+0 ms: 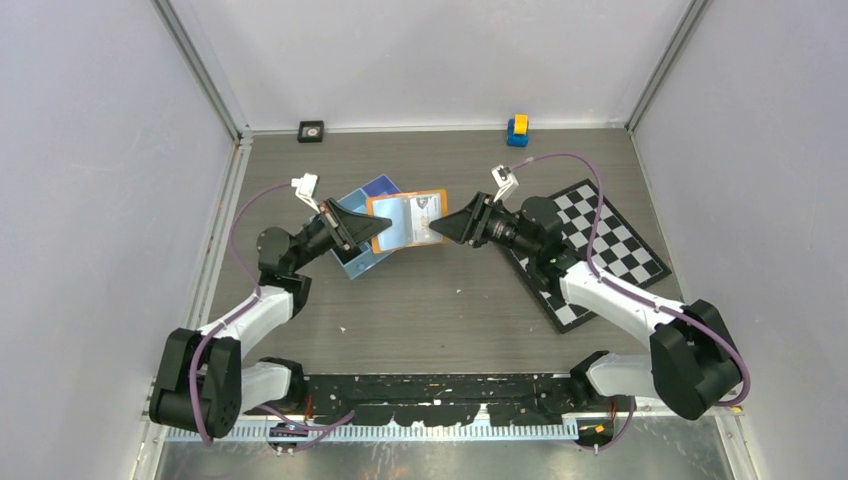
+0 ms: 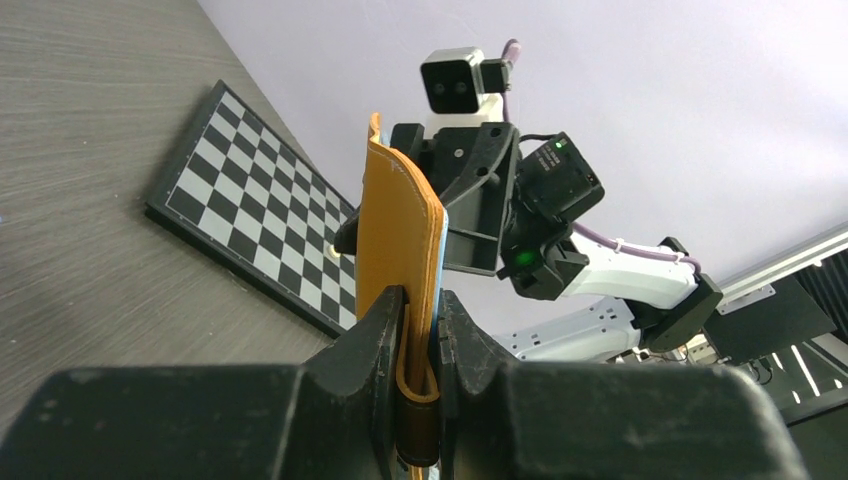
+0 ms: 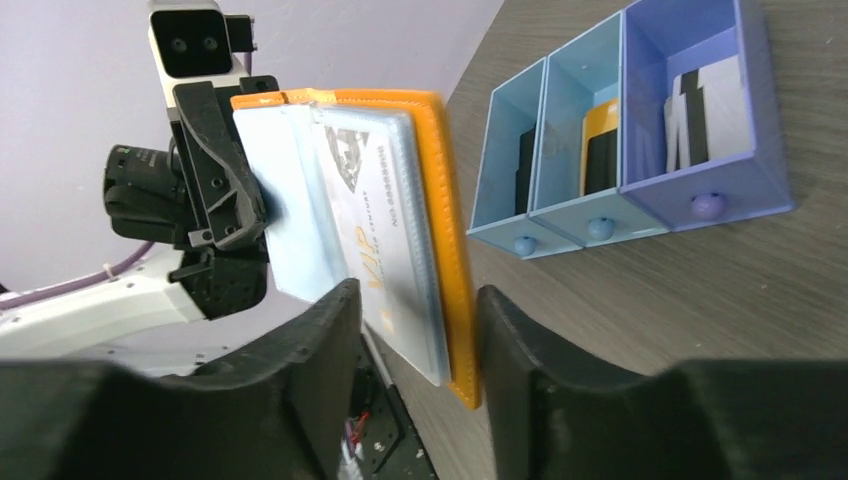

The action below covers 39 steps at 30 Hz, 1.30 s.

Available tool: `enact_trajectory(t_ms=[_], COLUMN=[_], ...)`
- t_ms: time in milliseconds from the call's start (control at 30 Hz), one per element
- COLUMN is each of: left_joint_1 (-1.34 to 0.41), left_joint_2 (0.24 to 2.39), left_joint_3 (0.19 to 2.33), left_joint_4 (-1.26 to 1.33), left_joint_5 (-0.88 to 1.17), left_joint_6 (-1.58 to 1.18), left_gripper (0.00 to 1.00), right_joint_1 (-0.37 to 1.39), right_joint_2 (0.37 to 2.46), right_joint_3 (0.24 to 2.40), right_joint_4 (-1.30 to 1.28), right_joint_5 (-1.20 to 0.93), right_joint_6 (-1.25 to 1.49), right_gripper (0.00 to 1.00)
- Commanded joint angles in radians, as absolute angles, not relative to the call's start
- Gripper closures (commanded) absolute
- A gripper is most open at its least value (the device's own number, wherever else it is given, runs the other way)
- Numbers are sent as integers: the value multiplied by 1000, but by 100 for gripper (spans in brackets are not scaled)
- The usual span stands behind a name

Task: Take the credit cards out of the card holder
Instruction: Place the credit card in the storage box, then remove the credit card from the card holder.

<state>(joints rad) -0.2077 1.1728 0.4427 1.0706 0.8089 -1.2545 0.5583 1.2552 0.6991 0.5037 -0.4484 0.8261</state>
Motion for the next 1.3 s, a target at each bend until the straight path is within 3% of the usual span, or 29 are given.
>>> enact_trajectory(t_ms=[0, 100, 200, 267, 433, 533, 767, 933, 1100, 1267], left_joint_1=[-211, -211, -210, -210, -211, -210, -210, -243, -346, -397], left_joint_2=[1188, 1185, 1137, 1104, 1011, 939, 801, 846, 1012, 1140], left_joint_3=[493, 493, 525, 555, 588, 594, 530, 503, 589, 655], left_joint_4=[1205, 1150, 769, 566, 231, 136, 237, 492, 538, 535], left_joint_5=[828, 812, 730, 670, 444, 338, 347, 525, 644, 712], left_joint_6=[-1292, -1249, -1095, -1002, -891, -852, -856, -883, -862, -859], left_gripper=[100, 100, 93, 83, 43, 38, 46, 74, 98, 99], right_joint_1=[555, 555, 554, 555, 553, 554, 554, 554, 554, 555], right_joint_2=[1265, 1266, 1264, 1267, 1280, 1285, 1291, 1300, 1308, 1297], right_joint_3=[707, 703, 700, 702, 724, 743, 777, 763, 754, 739], right_joint_4=[610, 633, 639, 632, 521, 440, 315, 397, 461, 520], right_joint_5=[-515, -525, -526, -517, -438, -387, -303, -385, -444, -483], right_joint_6=[853, 863, 864, 863, 828, 797, 748, 766, 794, 820], right_gripper=[57, 80, 93, 98, 100, 100, 100, 99, 99, 99])
